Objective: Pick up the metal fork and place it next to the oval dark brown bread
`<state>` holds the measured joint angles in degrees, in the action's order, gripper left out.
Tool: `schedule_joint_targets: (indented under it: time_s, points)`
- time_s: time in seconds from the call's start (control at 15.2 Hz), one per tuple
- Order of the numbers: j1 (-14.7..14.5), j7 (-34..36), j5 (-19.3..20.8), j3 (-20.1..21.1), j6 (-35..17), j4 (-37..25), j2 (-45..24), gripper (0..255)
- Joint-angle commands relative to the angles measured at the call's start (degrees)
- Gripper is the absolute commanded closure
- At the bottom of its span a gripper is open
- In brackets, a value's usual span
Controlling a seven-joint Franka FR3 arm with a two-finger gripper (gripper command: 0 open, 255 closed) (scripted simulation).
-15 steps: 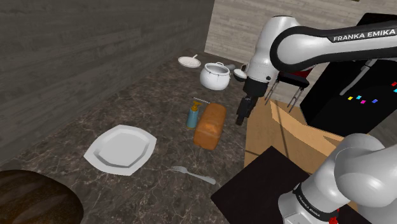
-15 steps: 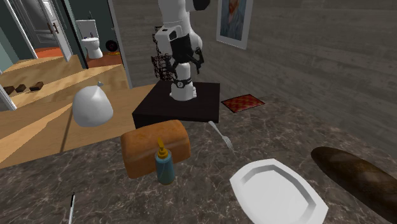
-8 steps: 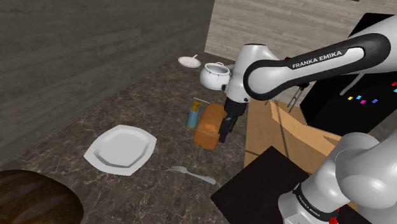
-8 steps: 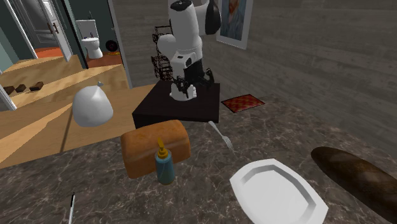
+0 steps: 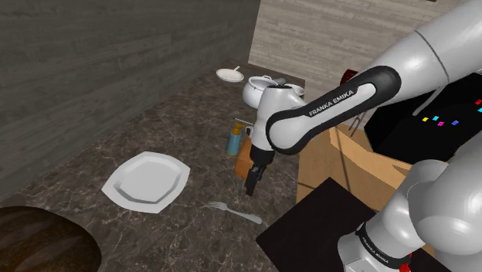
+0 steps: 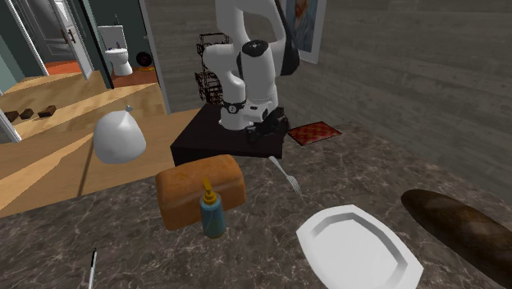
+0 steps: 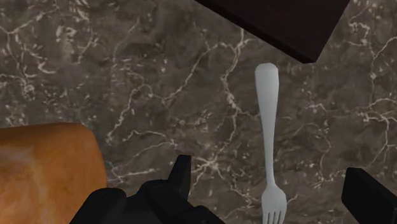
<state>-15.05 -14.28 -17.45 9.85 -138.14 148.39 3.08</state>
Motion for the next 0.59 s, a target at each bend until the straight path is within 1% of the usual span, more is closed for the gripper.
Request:
schedule_joint_targets:
  time_s: [0.0,0.26,0.53]
  points:
    - [-1.0,-0.34,-0.4,1.01,-3.57,-1.45,-4.97,0]
    - [-2.68,-0.9,-0.29,2.46,-9.33,-4.62,-14.0,0]
    - [-3.06,-1.2,-0.73,2.75,-12.61,-4.53,-17.13,0]
